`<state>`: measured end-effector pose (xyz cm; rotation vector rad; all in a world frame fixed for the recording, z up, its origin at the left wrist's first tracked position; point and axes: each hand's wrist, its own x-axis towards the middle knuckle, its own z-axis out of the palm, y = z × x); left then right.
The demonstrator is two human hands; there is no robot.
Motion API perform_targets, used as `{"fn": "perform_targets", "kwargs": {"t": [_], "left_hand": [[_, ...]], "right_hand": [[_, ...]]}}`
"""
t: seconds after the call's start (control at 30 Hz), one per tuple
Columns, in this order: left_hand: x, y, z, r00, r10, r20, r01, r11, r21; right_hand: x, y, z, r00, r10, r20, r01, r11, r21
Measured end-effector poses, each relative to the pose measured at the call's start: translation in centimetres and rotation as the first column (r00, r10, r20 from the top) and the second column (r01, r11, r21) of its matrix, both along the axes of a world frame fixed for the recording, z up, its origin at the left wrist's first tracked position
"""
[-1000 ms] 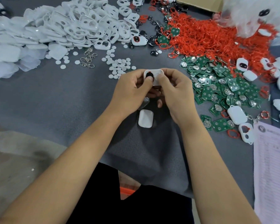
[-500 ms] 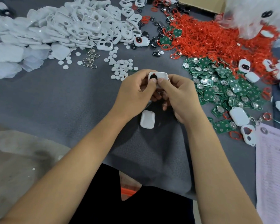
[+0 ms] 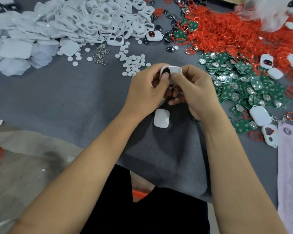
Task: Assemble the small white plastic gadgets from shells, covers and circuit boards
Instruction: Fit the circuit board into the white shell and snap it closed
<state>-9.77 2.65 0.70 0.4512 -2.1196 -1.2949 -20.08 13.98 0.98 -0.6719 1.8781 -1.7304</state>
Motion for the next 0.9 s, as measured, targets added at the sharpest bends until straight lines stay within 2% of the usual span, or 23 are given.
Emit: {"fn": "perform_targets", "kwargs": {"t": [0.2, 0.37, 0.77, 0.9], "left_hand": [[0.0, -0.2, 0.0, 0.995, -0.098, -0.004, 0.098, 0.995, 0.030], [0.1, 0.0, 0.1, 0.993, -0.117, -0.017, 0.117, 0.993, 0.019], [0.1, -0.1, -0.2, 0.988, -0.153, -0.006, 0.153, 0.988, 0.019], [0.1, -0.2, -0.1, 0.983, -0.178, -0.044, 0.181, 0.981, 0.072]], "right_hand": [[-0.7, 1.5, 0.1, 0.999, 0.040, 0.018, -0.041, 0.999, 0.011], [-0.9, 1.5, 0.3, 0.979, 0.078, 0.186, -0.077, 0.997, -0.014], [-0.9, 1.4, 0.0, 0.995, 0.063, 0.082, -0.067, 0.997, 0.042], [-0.7, 1.3, 0.1, 0.995, 0.065, 0.073, -0.068, 0.997, 0.030]]}}
